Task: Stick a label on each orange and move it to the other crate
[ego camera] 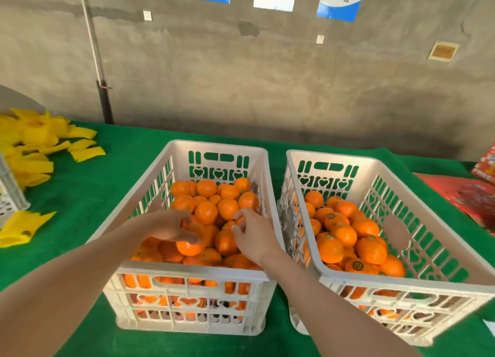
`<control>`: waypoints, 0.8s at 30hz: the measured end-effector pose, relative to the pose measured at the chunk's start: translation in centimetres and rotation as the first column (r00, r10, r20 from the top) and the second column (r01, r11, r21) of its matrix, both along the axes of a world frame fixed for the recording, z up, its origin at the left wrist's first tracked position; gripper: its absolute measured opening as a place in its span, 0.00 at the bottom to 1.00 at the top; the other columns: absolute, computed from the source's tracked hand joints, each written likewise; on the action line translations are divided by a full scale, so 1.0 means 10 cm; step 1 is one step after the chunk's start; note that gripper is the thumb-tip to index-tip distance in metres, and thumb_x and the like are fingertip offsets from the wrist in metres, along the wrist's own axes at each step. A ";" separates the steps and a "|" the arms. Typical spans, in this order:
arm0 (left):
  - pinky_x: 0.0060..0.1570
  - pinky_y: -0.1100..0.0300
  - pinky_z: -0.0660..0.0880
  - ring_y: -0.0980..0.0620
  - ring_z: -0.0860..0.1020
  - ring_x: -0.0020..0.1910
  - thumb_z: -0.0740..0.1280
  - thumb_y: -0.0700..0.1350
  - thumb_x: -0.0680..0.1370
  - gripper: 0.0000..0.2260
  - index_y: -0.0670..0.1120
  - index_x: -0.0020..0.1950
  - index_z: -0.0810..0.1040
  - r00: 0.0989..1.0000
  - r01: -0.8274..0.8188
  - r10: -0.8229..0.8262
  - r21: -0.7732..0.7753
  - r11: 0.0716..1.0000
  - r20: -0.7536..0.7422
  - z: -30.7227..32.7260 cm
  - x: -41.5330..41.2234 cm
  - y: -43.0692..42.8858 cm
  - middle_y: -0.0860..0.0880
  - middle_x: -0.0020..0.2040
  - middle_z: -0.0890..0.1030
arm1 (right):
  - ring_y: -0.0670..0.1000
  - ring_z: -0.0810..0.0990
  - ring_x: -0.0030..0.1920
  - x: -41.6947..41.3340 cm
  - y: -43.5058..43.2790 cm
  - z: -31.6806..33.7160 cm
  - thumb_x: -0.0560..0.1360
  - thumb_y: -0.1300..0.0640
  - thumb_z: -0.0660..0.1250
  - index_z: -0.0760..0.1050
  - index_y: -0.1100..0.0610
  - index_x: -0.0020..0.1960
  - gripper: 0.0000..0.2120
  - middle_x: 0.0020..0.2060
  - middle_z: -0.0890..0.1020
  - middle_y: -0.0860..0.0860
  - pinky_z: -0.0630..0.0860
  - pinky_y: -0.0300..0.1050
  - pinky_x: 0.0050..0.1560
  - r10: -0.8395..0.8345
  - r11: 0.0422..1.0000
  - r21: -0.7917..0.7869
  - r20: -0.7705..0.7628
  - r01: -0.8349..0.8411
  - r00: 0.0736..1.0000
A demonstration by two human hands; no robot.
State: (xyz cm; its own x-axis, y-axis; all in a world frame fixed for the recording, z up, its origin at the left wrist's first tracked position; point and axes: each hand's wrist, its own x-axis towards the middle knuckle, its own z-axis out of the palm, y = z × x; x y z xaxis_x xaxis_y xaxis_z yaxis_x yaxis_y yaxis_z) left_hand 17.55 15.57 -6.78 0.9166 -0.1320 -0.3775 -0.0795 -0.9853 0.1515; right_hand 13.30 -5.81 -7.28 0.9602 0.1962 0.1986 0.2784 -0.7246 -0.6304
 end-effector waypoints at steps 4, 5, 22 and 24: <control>0.51 0.58 0.72 0.53 0.75 0.53 0.66 0.63 0.73 0.14 0.59 0.54 0.72 1.000 0.013 -0.015 -0.176 0.984 -0.009 0.05 -0.17 -0.01 0.55 0.53 0.75 | 0.47 0.76 0.43 0.00 -0.01 0.06 0.78 0.58 0.62 0.73 0.52 0.54 0.06 0.38 0.75 0.44 0.74 0.39 0.44 -0.001 0.992 0.126 -0.027 0.004 1.000; 0.49 0.59 0.71 0.55 0.74 0.51 0.66 0.63 0.73 0.12 0.61 0.51 0.71 1.000 0.013 -0.016 -0.230 0.973 -0.013 0.08 -0.22 -0.05 0.57 0.51 0.74 | 0.46 0.76 0.44 -0.01 -0.02 0.09 0.79 0.59 0.61 0.73 0.52 0.54 0.06 0.39 0.75 0.44 0.72 0.36 0.43 0.005 0.984 0.180 -0.043 0.003 0.999; 0.51 0.52 0.80 0.49 0.79 0.56 0.79 0.41 0.64 0.29 0.60 0.60 0.72 0.997 0.080 -0.023 -0.950 0.303 0.077 0.38 -1.58 -1.53 0.50 0.61 0.75 | 0.55 0.78 0.57 -1.18 -1.25 0.53 0.66 0.54 0.74 0.71 0.53 0.64 0.28 0.58 0.77 0.55 0.80 0.45 0.48 0.317 0.717 0.696 -0.282 -0.034 0.906; 0.51 0.55 0.80 0.49 0.79 0.57 0.80 0.43 0.62 0.32 0.58 0.61 0.71 1.000 0.000 -0.007 -0.955 0.296 -0.002 0.27 -1.72 -1.71 0.49 0.60 0.75 | 0.53 0.79 0.54 -1.28 -1.38 0.47 0.67 0.57 0.76 0.71 0.50 0.60 0.25 0.54 0.79 0.53 0.79 0.42 0.46 0.243 0.788 0.615 -0.270 -0.027 0.932</control>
